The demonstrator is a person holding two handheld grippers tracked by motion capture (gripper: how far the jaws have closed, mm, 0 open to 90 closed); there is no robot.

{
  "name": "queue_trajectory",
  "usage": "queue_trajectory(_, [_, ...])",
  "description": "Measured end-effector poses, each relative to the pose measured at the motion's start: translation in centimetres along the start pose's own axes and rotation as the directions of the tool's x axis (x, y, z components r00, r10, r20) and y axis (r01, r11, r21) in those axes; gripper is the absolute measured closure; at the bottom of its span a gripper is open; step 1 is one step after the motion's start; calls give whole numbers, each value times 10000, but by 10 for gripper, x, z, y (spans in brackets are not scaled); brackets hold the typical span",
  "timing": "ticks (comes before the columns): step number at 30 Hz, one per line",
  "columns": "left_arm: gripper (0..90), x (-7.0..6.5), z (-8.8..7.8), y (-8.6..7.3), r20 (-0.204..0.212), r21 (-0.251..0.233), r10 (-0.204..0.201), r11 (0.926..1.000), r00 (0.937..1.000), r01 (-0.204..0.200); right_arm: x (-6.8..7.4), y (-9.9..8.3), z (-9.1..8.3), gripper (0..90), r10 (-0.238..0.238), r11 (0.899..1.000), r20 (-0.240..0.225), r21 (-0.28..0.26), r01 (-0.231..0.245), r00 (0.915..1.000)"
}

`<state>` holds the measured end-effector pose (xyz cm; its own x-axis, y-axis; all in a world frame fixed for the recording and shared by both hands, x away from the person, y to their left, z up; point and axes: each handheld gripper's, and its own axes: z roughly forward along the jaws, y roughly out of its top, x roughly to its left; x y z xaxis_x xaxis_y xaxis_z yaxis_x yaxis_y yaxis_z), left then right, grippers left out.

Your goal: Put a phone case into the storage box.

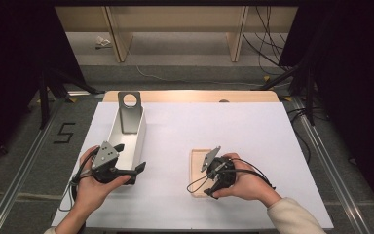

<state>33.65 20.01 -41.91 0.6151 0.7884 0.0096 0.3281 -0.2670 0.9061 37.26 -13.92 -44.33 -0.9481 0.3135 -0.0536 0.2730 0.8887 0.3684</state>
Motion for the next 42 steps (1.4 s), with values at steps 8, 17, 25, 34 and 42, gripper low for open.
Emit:
queue_trajectory(8, [47,0,0,0,0,9,3,10000,10000,-3,2,-3,0,207,-426,9989,-139,206,429,9990])
queue_trajectory(17, [47,-1,1,0,26,24,23,10000,10000,-23,12,0,8,259,-1286,9868,-167,966,1297,9916])
queue_trajectory(25, [48,-1,1,0,35,21,32,10000,10000,-32,15,6,16,275,-1747,9759,-39,1319,1737,9846])
queue_trajectory(34, [50,-1,2,-1,69,45,24,10000,10000,-24,17,12,20,296,-2028,9687,30,1468,2001,9792])
queue_trajectory(42, [51,-2,3,-1,85,72,19,10000,10000,-19,18,17,21,372,-2155,9624,-176,1657,2154,9763])
